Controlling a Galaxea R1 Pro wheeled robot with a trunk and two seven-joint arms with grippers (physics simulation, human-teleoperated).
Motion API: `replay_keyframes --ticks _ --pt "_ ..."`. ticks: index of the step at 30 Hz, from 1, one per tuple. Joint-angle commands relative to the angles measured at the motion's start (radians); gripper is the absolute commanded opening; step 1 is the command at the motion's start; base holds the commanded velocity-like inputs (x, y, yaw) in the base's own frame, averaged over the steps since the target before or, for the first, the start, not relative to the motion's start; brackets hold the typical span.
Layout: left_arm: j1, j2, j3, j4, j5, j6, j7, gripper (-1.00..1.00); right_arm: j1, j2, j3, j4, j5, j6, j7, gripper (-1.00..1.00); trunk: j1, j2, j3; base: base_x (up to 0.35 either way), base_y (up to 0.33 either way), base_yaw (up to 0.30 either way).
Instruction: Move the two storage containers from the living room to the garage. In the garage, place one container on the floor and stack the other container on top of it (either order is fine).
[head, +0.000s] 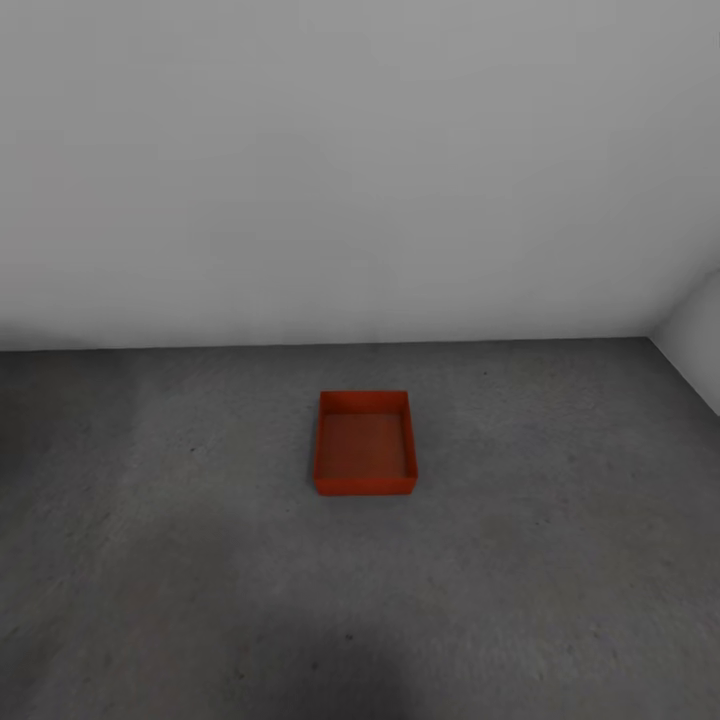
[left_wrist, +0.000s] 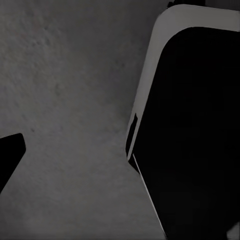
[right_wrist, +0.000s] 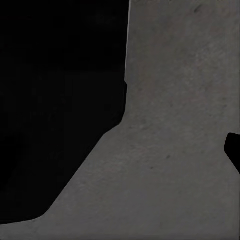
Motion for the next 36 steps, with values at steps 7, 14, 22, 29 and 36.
replay_keyframes --ticks 7,14,22,29,36 --pt "0.056 -0.007 -0.004 -0.004 -0.006 -0.042 0.0 1.0 0.003 0.001 0.007 0.003 -0.003 -0.009 -0.005 1.0 0.0 -0.001 0.011 0.0 0.0 0.0" --pt "0.061 -0.006 -0.007 -0.007 -0.008 -0.082 0.0 1.0 0.003 0.001 0.007 0.003 -0.003 -0.008 -0.005 1.0 0.0 -0.001 0.022 0.0 0.0 0.0" --pt "0.062 -0.01 -0.005 -0.006 -0.005 -0.086 0.0 1.0 0.003 0.002 0.007 0.003 -0.001 -0.002 -0.005 1.0 0.0 -0.001 0.036 0.0 0.0 0.0" --pt "0.062 -0.01 -0.003 -0.006 -0.004 -0.086 0.0 1.0 0.003 0.002 0.007 0.003 0.001 -0.001 -0.004 1.0 0.0 -0.001 0.047 0.0 0.0 0.0" --pt "0.062 -0.01 -0.003 -0.006 -0.003 -0.086 0.0 1.0 0.003 0.003 0.008 0.003 0.004 0.001 -0.005 1.0 0.0 -0.001 0.059 0.0 0.0 0.0"
